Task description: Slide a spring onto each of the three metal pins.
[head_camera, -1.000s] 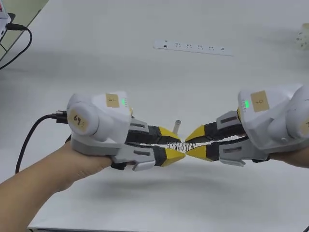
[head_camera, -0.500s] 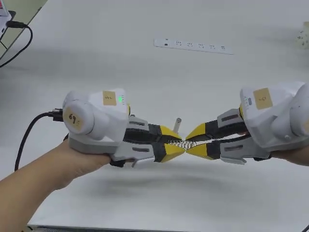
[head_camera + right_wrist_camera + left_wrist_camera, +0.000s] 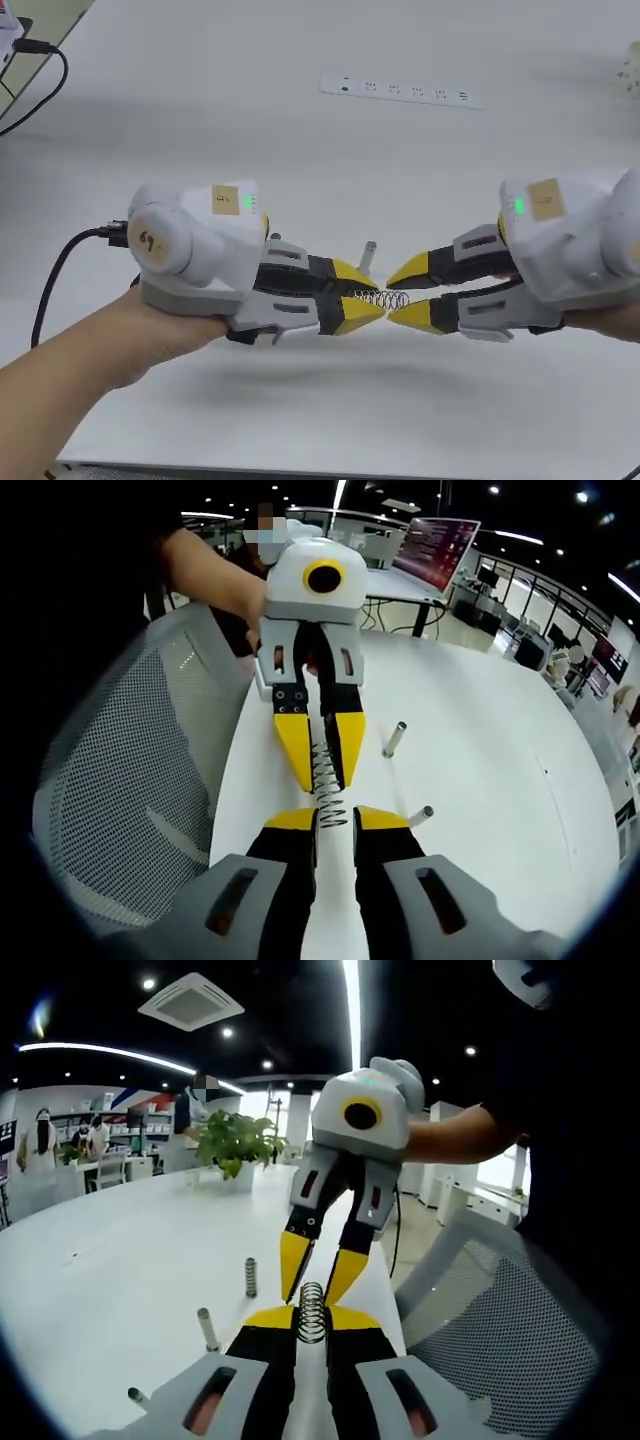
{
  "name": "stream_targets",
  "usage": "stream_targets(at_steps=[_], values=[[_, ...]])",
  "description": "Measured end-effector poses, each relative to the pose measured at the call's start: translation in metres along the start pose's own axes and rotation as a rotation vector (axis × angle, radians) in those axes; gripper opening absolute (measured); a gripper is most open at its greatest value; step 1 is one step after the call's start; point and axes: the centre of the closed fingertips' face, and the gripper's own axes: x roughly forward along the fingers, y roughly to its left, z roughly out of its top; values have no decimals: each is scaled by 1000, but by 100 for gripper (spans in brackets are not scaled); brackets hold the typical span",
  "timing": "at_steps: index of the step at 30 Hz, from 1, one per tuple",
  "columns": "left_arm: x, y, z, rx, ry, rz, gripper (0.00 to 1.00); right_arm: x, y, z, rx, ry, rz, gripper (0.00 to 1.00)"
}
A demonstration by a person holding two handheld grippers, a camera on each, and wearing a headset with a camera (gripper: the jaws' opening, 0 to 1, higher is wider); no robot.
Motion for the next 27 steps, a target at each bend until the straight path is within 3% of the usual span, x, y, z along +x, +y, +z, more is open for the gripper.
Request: stream_targets(at_steps=[27], values=[[-5, 0, 1, -33, -7, -4, 3, -3, 0, 6, 38, -62, 2, 7]])
